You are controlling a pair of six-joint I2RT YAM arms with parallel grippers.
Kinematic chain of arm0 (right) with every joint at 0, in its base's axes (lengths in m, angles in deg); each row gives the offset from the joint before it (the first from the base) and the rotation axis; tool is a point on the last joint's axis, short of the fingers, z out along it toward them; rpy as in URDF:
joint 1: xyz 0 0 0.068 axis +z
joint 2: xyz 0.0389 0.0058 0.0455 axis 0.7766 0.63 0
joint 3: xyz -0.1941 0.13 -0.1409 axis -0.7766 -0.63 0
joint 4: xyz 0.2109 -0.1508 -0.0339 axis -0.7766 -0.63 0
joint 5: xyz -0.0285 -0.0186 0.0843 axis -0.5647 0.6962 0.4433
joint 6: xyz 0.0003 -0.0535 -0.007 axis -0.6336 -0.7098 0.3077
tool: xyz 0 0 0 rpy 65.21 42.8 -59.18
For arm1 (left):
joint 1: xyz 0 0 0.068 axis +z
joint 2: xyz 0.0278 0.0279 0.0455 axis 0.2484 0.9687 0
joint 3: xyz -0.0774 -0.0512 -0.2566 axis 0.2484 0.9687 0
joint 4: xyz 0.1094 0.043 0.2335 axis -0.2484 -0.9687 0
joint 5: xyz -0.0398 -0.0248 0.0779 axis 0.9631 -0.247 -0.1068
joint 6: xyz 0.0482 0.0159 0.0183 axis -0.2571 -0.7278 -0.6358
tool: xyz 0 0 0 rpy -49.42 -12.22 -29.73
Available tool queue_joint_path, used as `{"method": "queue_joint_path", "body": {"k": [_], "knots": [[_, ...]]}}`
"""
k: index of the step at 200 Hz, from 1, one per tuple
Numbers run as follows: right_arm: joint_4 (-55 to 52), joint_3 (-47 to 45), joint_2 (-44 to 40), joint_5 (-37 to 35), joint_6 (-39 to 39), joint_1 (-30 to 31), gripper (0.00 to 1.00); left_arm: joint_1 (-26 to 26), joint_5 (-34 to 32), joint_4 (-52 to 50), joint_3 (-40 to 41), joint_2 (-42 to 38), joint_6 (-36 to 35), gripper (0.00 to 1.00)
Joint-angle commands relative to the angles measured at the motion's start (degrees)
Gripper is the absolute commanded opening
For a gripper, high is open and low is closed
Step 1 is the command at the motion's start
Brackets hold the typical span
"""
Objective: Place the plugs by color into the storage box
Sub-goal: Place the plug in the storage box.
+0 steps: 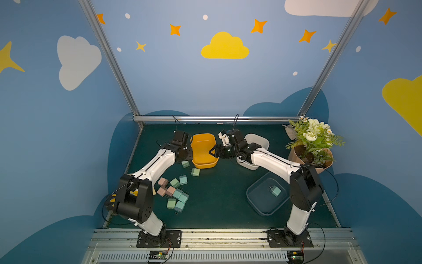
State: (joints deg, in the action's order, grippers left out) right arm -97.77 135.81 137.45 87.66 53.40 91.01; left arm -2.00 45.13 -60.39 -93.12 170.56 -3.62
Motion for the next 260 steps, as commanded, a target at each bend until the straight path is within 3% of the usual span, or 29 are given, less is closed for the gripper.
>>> {"method": "queue_joint_path", "body": {"k": [1,84,201,260], "knots": [[-4.40,1.74,-0.73,-2.89,-3.13,-1.08,0.61,-2.79,1.50,-2.82,-5.04,3.83,-3.16,0.49],[-4.36,-2.61,-5.08,-6.91,-4.51,-3.39,0.61,-4.55,2.84,-3.64,-12.71,12.74,-3.83,0.49],[-4.51,-1.74,-3.06,-4.92,-5.20,-3.49,0.61,-4.62,1.61,-3.56,-13.01,12.85,-3.54,0.50],[-4.80,-0.84,-2.51,-4.12,-4.16,-1.59,0.61,-4.67,1.15,-3.89,-9.69,6.57,-3.49,0.51]]}}
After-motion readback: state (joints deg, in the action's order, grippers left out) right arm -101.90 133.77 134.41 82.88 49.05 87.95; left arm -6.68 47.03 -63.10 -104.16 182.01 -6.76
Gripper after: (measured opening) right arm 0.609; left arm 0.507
